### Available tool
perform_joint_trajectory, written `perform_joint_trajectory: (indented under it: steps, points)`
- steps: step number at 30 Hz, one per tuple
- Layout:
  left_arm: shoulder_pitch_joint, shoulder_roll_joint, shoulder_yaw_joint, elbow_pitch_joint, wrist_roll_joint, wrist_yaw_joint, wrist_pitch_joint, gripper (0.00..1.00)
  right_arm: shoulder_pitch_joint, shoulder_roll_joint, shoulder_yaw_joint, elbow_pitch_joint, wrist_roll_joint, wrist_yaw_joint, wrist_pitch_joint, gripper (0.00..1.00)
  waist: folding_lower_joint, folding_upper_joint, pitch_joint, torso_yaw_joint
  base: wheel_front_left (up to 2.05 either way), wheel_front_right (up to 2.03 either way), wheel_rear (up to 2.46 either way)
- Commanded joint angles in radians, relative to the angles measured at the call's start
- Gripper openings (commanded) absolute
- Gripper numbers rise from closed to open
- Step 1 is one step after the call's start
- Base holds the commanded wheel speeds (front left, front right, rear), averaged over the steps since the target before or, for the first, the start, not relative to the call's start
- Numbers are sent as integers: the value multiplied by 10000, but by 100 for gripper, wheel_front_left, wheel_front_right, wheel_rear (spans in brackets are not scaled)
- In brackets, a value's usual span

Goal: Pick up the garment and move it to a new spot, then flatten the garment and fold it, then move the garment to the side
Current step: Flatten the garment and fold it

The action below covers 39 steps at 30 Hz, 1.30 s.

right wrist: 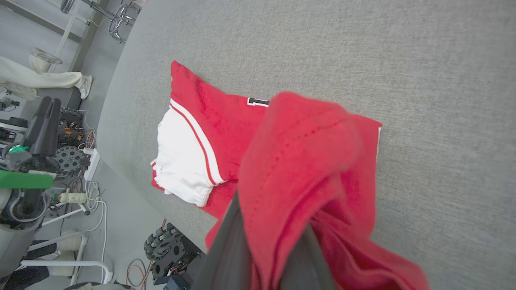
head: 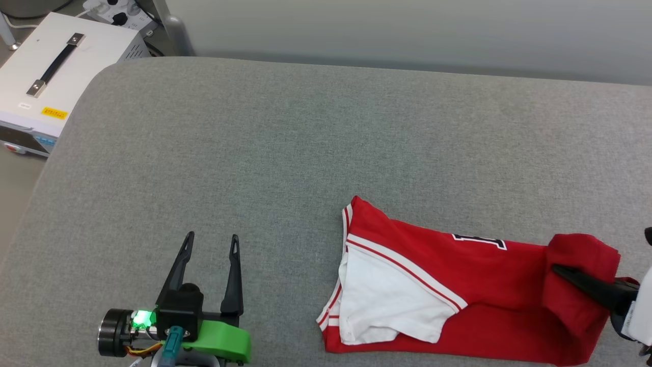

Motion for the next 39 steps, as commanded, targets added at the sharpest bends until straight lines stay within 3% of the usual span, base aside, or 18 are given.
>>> perform_joint_trajectory:
  steps: [1,10,26,28,36,37,38,39]
  points:
    - [-26,-57,-49,34,88,-82,-59,100,-262,130,155,-210,-168,-6,129,0,0,-1,78,106,0,0,0]
    - [-282,-153,-138,73,131,-152,-59,100,-1912,1388,1534,-142,-1552,-6,687,0,0,-1,346,412,0,0,0]
    - [-668,-364,-314,65,144,-115,-59,100,-4508,3530,3765,2113,-3449,-6,704,0,0,-1,840,876,0,0,0]
    - [-756,-424,-371,72,140,-97,-59,100,-4962,3794,4341,2916,-4273,-6,574,0,0,-1,977,967,0,0,0]
    - [-749,-488,-387,132,123,-54,-59,100,-5113,3834,5253,3815,-4862,-6,326,0,0,-1,921,1018,0,0,0]
    - [-703,-486,-371,145,123,-48,-59,100,-5104,3768,5239,3773,-4860,-6,102,26,0,-1,850,1003,0,0,0]
    - [-669,-479,-354,152,121,-44,-59,100,-5095,3703,5215,3720,-4889,-6,-70,70,0,-1,799,986,0,0,0]
    - [-629,-466,-332,158,118,-44,-59,100,-5068,3591,5209,3604,-4937,-6,-266,100,0,-1,727,958,0,0,0]
